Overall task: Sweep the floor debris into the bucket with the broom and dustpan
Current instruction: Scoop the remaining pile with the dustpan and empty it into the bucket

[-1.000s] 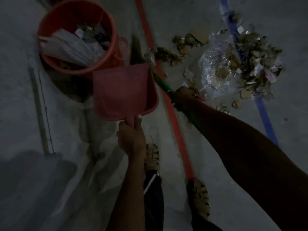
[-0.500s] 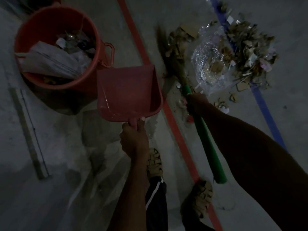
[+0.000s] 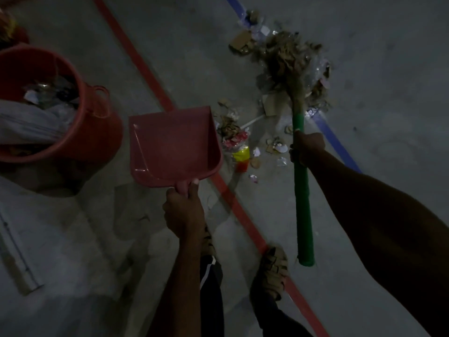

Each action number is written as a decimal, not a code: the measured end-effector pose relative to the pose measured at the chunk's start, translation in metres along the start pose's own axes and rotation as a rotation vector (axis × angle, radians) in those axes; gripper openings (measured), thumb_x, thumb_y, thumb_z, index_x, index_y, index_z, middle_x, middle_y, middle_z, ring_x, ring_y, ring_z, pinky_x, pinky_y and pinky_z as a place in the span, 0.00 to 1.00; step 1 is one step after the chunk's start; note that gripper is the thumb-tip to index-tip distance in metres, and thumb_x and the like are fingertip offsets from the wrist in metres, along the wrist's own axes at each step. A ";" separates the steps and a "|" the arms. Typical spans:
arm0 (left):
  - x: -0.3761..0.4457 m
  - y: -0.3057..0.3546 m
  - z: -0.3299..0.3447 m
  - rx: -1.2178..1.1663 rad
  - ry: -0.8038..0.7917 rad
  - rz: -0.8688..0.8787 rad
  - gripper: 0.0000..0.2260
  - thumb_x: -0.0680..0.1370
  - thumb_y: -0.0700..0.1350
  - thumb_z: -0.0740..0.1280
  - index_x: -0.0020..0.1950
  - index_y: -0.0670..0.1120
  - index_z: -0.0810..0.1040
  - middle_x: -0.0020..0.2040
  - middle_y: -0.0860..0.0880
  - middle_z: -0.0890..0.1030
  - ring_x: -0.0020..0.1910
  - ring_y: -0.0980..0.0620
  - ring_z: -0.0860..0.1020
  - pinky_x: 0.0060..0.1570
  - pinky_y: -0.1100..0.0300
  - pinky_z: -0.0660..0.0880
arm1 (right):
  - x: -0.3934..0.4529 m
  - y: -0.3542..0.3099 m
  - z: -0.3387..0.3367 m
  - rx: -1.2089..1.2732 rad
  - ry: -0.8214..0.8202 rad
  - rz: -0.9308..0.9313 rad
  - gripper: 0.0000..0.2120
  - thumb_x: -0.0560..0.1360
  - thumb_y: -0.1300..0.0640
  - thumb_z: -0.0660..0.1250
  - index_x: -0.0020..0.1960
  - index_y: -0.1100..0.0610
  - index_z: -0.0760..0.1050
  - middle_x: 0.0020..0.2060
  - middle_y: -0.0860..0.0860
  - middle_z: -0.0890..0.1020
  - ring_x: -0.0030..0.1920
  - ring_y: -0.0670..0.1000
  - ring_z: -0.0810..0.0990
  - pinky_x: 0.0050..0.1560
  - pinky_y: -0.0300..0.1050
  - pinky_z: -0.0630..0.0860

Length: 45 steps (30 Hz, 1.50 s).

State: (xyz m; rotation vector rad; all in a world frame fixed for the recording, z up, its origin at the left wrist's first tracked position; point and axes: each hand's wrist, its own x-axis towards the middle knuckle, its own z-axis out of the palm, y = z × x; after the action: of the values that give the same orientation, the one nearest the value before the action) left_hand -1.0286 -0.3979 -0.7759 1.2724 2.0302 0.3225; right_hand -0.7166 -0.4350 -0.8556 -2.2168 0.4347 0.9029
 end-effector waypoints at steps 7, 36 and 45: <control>-0.026 0.011 0.001 0.007 0.028 0.056 0.25 0.76 0.60 0.70 0.57 0.38 0.77 0.54 0.38 0.81 0.52 0.38 0.79 0.45 0.52 0.71 | -0.012 0.005 -0.043 -0.025 -0.036 -0.173 0.20 0.80 0.47 0.67 0.44 0.66 0.77 0.40 0.60 0.84 0.25 0.53 0.79 0.24 0.42 0.74; -0.086 -0.050 0.005 0.014 0.120 -0.056 0.25 0.75 0.61 0.70 0.56 0.39 0.78 0.54 0.38 0.82 0.52 0.38 0.79 0.46 0.51 0.72 | -0.004 0.108 -0.046 -0.593 -0.166 -0.252 0.14 0.79 0.49 0.67 0.52 0.60 0.71 0.41 0.58 0.80 0.35 0.58 0.85 0.39 0.58 0.85; -0.108 -0.025 0.032 0.000 0.077 -0.009 0.25 0.75 0.62 0.69 0.54 0.39 0.78 0.51 0.40 0.82 0.48 0.41 0.80 0.43 0.55 0.72 | 0.030 0.094 -0.103 -0.580 0.018 -0.501 0.22 0.79 0.41 0.63 0.48 0.61 0.79 0.38 0.59 0.83 0.35 0.60 0.83 0.39 0.57 0.84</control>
State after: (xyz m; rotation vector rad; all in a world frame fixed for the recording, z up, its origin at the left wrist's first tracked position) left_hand -0.9956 -0.5076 -0.7657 1.2680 2.0993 0.3728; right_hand -0.6961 -0.5759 -0.8685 -2.6655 -0.4242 0.7929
